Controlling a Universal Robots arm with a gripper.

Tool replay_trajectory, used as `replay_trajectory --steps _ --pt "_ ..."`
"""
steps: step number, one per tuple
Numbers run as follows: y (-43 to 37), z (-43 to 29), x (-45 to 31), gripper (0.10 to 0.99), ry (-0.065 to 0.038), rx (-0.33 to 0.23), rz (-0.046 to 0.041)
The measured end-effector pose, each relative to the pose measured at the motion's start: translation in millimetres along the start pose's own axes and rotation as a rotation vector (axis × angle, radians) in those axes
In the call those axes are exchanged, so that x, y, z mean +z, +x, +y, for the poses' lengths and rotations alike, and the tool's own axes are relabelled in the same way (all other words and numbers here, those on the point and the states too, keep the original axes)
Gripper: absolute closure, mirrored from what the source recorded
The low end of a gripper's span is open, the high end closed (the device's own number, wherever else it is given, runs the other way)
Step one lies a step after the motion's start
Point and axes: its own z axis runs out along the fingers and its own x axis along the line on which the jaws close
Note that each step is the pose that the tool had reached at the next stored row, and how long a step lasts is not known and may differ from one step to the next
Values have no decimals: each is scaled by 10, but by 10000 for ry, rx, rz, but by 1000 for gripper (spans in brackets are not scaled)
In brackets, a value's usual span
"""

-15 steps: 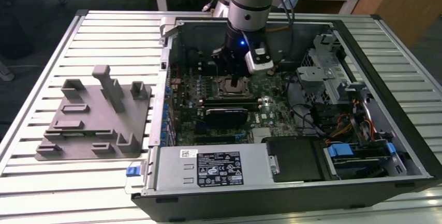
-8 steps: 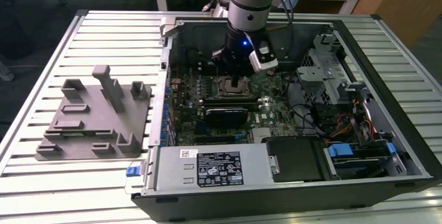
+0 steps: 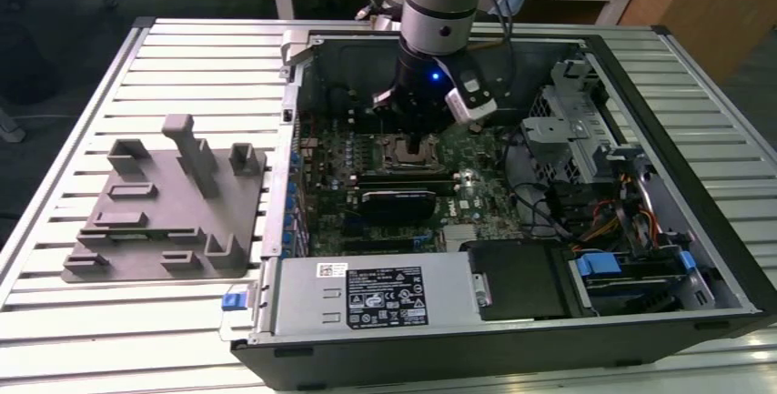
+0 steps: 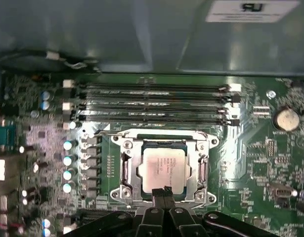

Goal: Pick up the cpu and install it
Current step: 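Close the cpu cover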

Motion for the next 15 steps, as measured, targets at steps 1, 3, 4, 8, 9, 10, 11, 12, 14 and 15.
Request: replay_trajectory --steps 1,3,4,8,9,10,11,12,14,15 --pt "0 0 0 980 6 -178 -2" --pt "0 0 0 980 20 -555 -8" --pt "0 0 1 980 27 -733 -11" --pt "0 0 1 980 54 -1463 -21" --pt "0 0 1 980 61 -1640 -24" --pt "0 0 1 980 67 -1819 -27" --pt "0 0 2 980 73 -1992 -30" --pt "0 0 1 980 80 -2152 -31" --pt "0 0 1 980 83 -2215 -32" --pt "1 0 1 980 72 -2215 -34"
